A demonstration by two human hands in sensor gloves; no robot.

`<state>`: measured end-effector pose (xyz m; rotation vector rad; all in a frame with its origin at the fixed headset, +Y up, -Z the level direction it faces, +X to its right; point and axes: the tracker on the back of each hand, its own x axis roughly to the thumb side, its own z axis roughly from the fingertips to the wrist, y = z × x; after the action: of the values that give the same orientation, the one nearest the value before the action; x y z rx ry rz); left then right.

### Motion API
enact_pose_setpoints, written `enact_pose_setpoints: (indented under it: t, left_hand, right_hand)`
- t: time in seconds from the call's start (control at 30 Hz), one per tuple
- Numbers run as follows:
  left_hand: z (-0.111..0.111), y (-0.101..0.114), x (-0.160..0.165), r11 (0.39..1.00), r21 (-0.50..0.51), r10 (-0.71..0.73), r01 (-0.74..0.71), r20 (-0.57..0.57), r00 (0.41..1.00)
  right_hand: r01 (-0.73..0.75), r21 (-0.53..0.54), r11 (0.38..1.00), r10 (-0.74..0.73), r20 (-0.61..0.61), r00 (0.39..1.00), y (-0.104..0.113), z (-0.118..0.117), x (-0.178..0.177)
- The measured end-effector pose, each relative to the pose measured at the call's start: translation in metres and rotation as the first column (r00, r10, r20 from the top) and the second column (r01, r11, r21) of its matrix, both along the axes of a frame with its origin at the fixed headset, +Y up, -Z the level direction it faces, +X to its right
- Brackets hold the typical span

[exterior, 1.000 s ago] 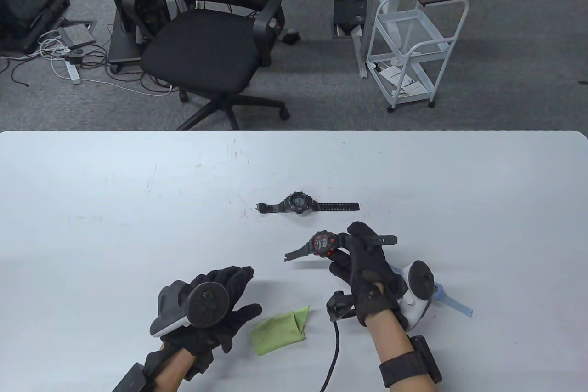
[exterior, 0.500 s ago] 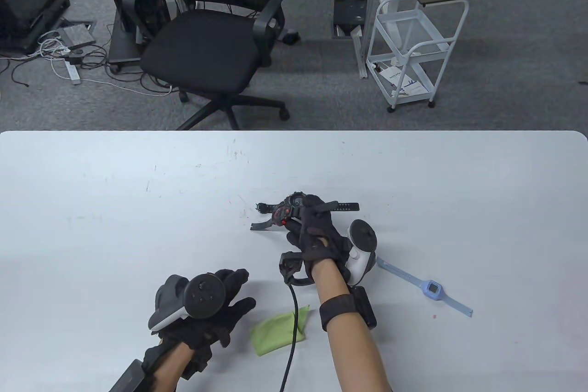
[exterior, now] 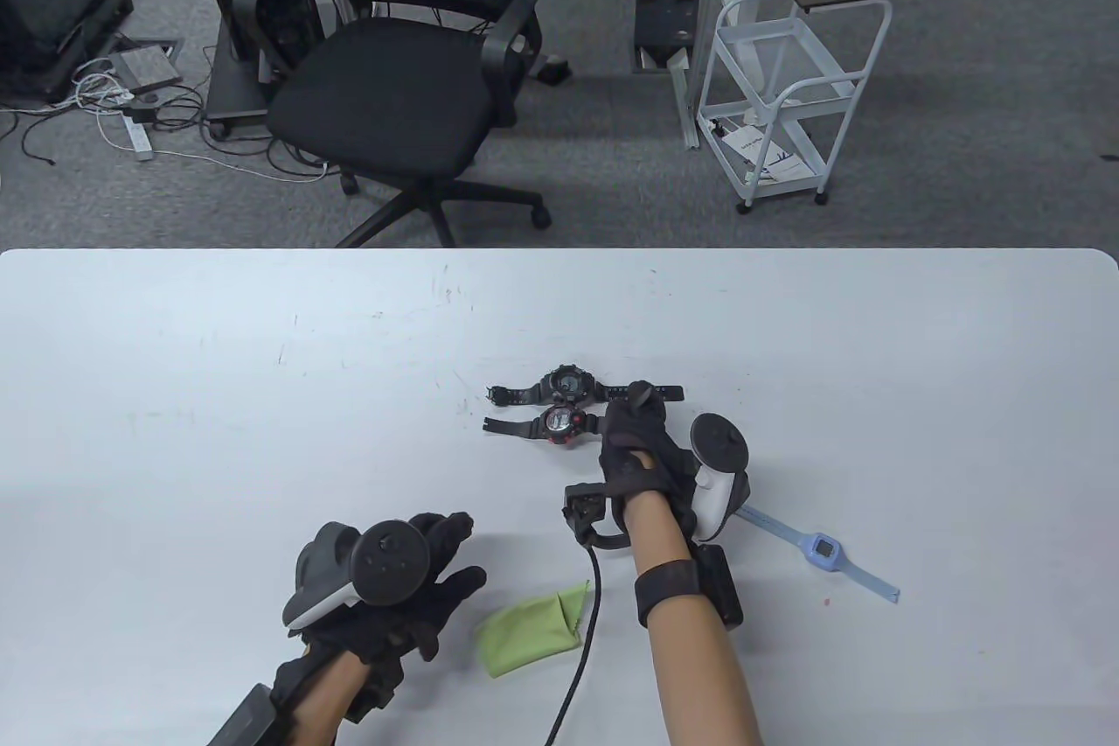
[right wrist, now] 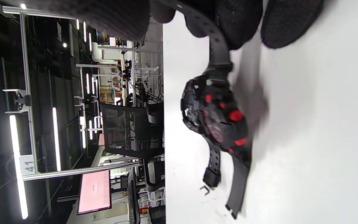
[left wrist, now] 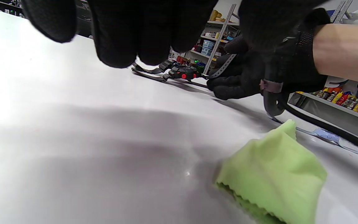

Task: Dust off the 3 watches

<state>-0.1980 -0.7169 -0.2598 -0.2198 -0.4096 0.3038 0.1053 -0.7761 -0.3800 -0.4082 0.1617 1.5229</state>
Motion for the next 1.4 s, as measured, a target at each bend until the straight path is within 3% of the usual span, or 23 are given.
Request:
enact_pose_setpoints:
  t: [0.3,0.5,0.67,0.93,1.07,1.2,1.4]
  left_hand:
    - [-0.001,-0.001,-0.001,1.0,-0.005,0.002,-0.002,0.0,1.0]
    - [-0.001,-0.001,0.0,1.0,-0.006,0.001,-0.001,0.006,1.0]
    - [0.001,-0.001,0.003,1.0,0.004,0.005,-0.005,0.021,1.0]
    - [0.01,0.006,0.01,0.996,0.081,0.035,-0.04,0.06,0.998]
    - [0.015,0.011,0.014,0.986,0.146,0.068,-0.08,0.088,0.994]
    - [0.023,0.016,0.023,0.97,0.203,0.107,-0.138,0.153,0.982]
    - [0.031,0.002,0.051,0.989,0.117,0.062,-0.089,0.216,0.974]
  right_hand:
    - [-0.169,0.09,0.981,0.173,-0.035,0.984,0.016,0.008,0.032]
    - [-0.323,0.304,0.896,0.356,-0.061,0.932,0.05,0.034,0.041]
    - [-0.277,0.474,0.836,0.351,-0.073,0.934,0.074,0.067,0.049]
    - [-0.251,0.589,0.768,0.387,-0.114,0.915,0.099,0.096,0.055]
    - [-0.232,0.612,0.756,0.374,-0.113,0.921,0.098,0.099,0.061]
    - [-0.196,0.586,0.786,0.33,-0.129,0.935,0.087,0.095,0.071]
    - [-0.14,0.569,0.81,0.257,-0.131,0.957,0.082,0.091,0.079]
